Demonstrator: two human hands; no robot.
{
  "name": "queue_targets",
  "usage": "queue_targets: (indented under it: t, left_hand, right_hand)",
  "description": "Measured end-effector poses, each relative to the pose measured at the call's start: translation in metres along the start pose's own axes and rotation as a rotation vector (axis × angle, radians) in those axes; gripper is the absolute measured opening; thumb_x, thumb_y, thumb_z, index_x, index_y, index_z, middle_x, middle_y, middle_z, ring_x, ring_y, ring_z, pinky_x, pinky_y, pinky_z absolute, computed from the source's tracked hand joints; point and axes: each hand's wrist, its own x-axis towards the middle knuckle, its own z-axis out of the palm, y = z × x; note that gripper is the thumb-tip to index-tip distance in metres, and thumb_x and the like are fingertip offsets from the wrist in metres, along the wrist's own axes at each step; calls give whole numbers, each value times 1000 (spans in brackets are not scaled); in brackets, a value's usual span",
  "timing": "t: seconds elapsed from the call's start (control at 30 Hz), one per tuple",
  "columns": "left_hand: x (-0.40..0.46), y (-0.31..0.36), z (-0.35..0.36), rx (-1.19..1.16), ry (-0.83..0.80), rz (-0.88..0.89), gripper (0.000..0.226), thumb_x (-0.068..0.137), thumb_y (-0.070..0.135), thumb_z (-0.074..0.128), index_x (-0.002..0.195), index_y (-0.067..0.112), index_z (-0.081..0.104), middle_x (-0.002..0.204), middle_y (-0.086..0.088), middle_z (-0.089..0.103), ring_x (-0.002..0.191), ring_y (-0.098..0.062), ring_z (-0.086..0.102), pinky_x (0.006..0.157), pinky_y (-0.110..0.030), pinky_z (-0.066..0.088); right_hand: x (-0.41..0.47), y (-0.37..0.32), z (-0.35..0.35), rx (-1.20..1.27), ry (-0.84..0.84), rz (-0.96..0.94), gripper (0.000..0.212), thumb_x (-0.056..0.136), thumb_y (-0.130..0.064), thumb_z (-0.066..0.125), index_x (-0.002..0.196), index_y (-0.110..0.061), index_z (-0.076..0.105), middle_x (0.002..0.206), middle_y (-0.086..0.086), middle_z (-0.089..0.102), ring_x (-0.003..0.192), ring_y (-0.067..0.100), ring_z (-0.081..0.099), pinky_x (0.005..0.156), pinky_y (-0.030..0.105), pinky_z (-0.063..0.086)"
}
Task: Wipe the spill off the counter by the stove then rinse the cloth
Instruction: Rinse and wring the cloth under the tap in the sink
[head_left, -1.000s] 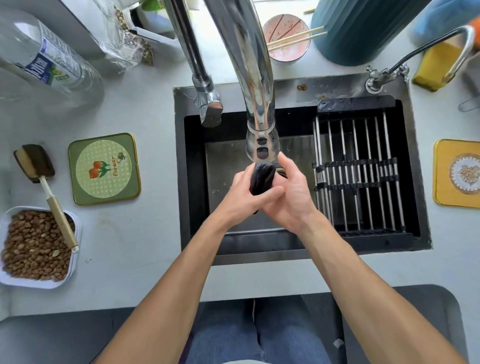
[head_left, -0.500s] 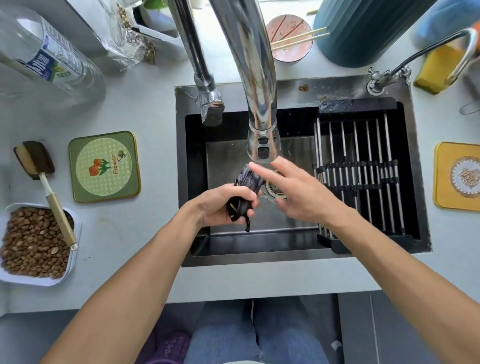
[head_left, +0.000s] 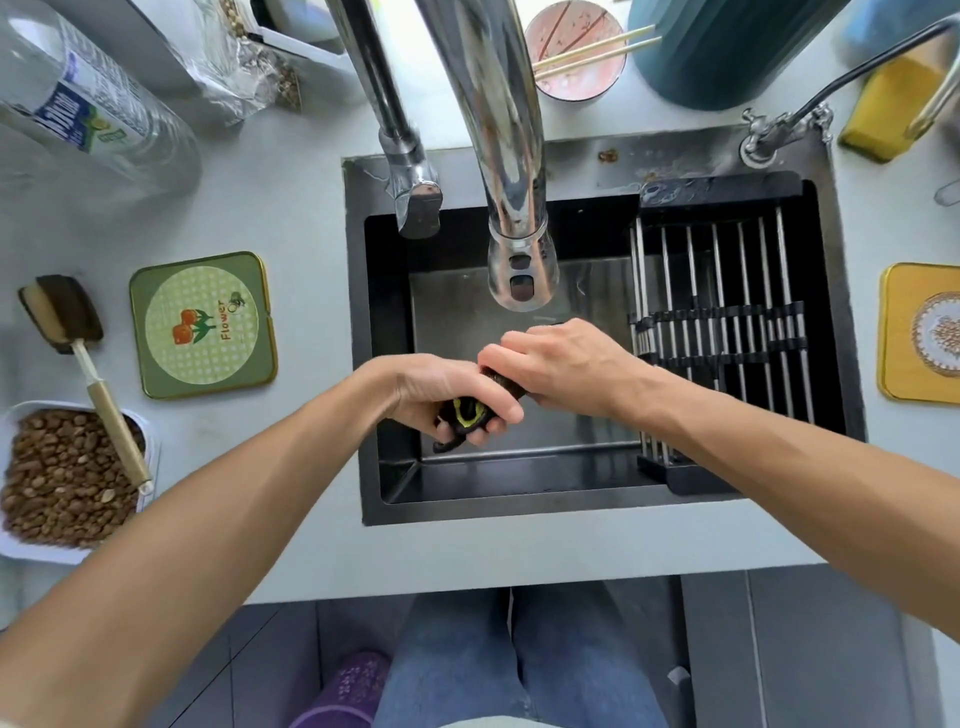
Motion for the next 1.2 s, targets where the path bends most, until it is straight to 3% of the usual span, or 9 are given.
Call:
queue_targets:
  t: [0.13, 0.27, 0.33, 0.47, 0.63, 0.73, 0.87, 1.03, 1.2]
  left_hand:
    - [9, 19, -7, 483, 366, -116, 33, 72, 38, 86, 87, 15, 68, 77, -1, 67, 64, -19, 65, 56, -26, 52]
    - [31, 24, 3, 1044, 713, 3, 22, 77, 34, 75, 86, 17, 65, 66, 2, 60, 63, -26, 62, 54, -28, 48]
    - [39, 15, 8, 1228, 854, 105, 29, 83, 39, 70, 102, 19, 62, 71, 4, 51, 69, -29, 56, 62, -34, 44]
    - [51, -2, 14, 1413, 963, 286, 33, 92, 32, 67, 113, 15, 48, 89, -12, 71, 71, -38, 63, 59, -39, 37]
    - [55, -8, 17, 1521, 985, 382, 25, 97, 24, 61, 115, 12, 47, 88, -6, 76, 74, -41, 72, 55, -37, 37]
    - [53, -7, 18, 1465, 1092, 384, 25, 99, 32, 63, 113, 14, 53, 96, -4, 75, 79, -39, 73, 57, -37, 36]
    - [48, -7, 18, 1209, 1145, 193, 27, 87, 40, 70, 99, 19, 57, 90, -6, 69, 81, -38, 68, 63, -37, 41]
    - [37, -18, 9, 348, 709, 14, 22, 81, 25, 84, 90, 9, 71, 74, -5, 69, 57, -19, 59, 51, -28, 45]
    - [19, -28, 16, -260, 160, 71, 18, 94, 19, 79, 91, 13, 62, 76, -1, 59, 58, -13, 47, 48, -23, 30]
  right_hand:
    - [11, -6, 4, -29, -110, 235, 12, 89, -20, 61, 98, -14, 55, 81, 6, 70, 66, 37, 69, 53, 36, 39]
    - [28, -13, 6, 73, -288, 566, 20, 81, -35, 65, 76, -22, 50, 73, 7, 65, 69, 34, 66, 60, 33, 40]
    - [33, -5, 6, 367, -512, 640, 22, 77, -37, 66, 77, -17, 56, 69, 3, 60, 63, 29, 58, 57, 34, 45]
    - [25, 12, 8, 1046, -857, 702, 27, 74, -26, 71, 54, -24, 53, 54, -3, 44, 41, 18, 29, 42, 22, 24]
    - [11, 13, 20, 1292, -893, 713, 38, 80, -24, 70, 55, -27, 42, 55, -5, 30, 45, 16, 17, 43, 21, 15]
    - [10, 14, 21, 1157, -695, 721, 21, 77, -31, 72, 66, -20, 59, 52, -5, 44, 43, 18, 30, 42, 24, 24]
    - [10, 4, 26, 863, -471, 697, 28, 79, -41, 73, 88, -15, 65, 68, -5, 64, 59, 18, 57, 56, 31, 45]
    - [-8, -15, 34, 503, -152, 534, 64, 87, -23, 73, 144, -19, 43, 144, 5, 50, 110, 29, 65, 87, 46, 58]
    - [-38, -23, 39, 218, 153, 271, 74, 84, 0, 66, 154, -14, 47, 166, 12, 37, 144, 30, 48, 104, 43, 55]
